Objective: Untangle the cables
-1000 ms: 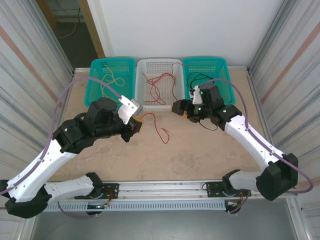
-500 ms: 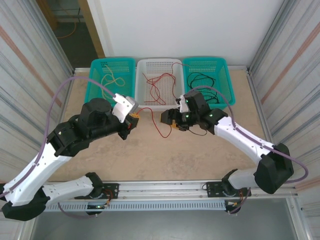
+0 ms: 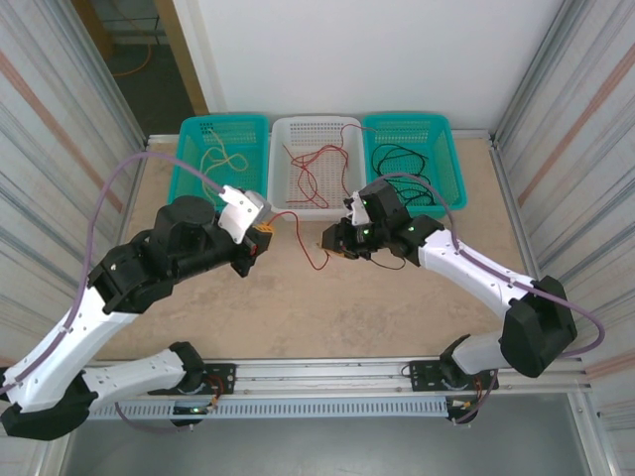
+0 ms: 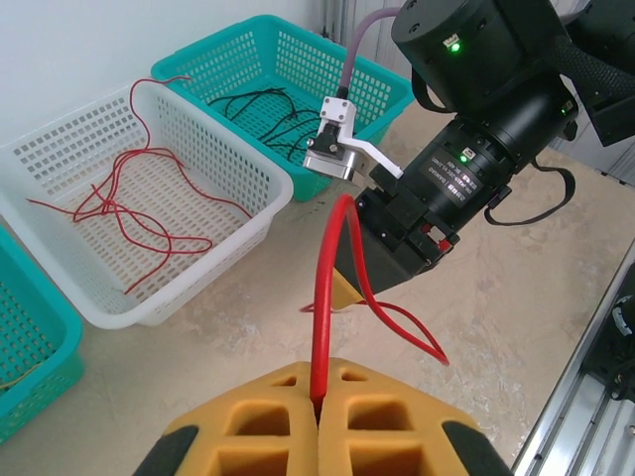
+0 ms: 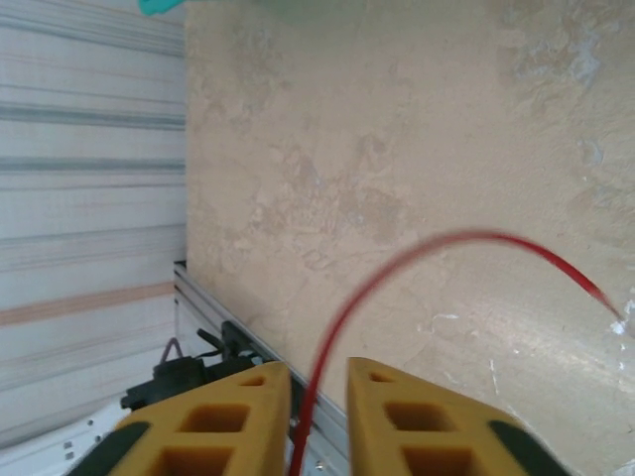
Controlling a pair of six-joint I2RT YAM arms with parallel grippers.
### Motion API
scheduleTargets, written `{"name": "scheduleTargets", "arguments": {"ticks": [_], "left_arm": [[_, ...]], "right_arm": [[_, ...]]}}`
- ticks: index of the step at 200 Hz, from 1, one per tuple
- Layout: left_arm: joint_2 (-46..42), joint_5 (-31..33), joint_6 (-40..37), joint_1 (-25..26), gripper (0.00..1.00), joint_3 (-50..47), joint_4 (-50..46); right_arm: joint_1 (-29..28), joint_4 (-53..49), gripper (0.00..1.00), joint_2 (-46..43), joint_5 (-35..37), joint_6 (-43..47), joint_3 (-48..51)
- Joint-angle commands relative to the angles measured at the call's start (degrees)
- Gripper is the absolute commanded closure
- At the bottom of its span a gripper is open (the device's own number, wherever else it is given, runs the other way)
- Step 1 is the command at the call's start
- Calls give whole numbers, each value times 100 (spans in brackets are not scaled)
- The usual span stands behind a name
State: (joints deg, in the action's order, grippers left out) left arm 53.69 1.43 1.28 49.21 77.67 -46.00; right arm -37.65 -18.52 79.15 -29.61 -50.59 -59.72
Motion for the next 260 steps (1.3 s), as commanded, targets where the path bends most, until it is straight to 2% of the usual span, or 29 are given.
{"name": "scheduleTargets", "arguments": {"ticks": [1, 23, 49, 80, 104, 125, 149, 156, 175, 217, 260], "left_arm": [[-164, 101, -97, 27, 100, -6, 185], [-191, 115, -110, 27, 100, -24, 186], [-208, 129, -126, 27, 100, -33, 190], [-218, 153, -152, 32, 100, -50, 223], [-219, 173, -175, 27, 100, -57, 247], [-225, 173, -189, 27, 100, -50, 244], [-252, 199, -215, 27, 100, -67, 243], [-253, 212, -224, 27, 100, -75, 248], [-276, 226, -225, 32, 100, -103, 267], [-329, 239, -226, 27, 100, -199, 266], [-453, 145, 77, 27, 100, -753, -170]], "right_arm": [[-38, -17, 83, 32, 12, -13, -274], [-38, -37, 66, 114, -49, -39, -354], [-50, -1, 61, 183, -129, -77, -334], [-179, 355, 47, 344, -350, -305, -215], [-284, 417, 45, 486, -377, -364, -233], [-296, 437, 52, 553, -379, -399, -250], [-297, 422, 48, 583, -409, -408, -285], [-297, 433, 52, 590, -422, -408, -290], [-298, 362, 73, 593, -397, -409, -316], [-131, 83, 100, 518, -248, -263, -456], [410, -461, 100, 297, 86, 80, -1023]]}}
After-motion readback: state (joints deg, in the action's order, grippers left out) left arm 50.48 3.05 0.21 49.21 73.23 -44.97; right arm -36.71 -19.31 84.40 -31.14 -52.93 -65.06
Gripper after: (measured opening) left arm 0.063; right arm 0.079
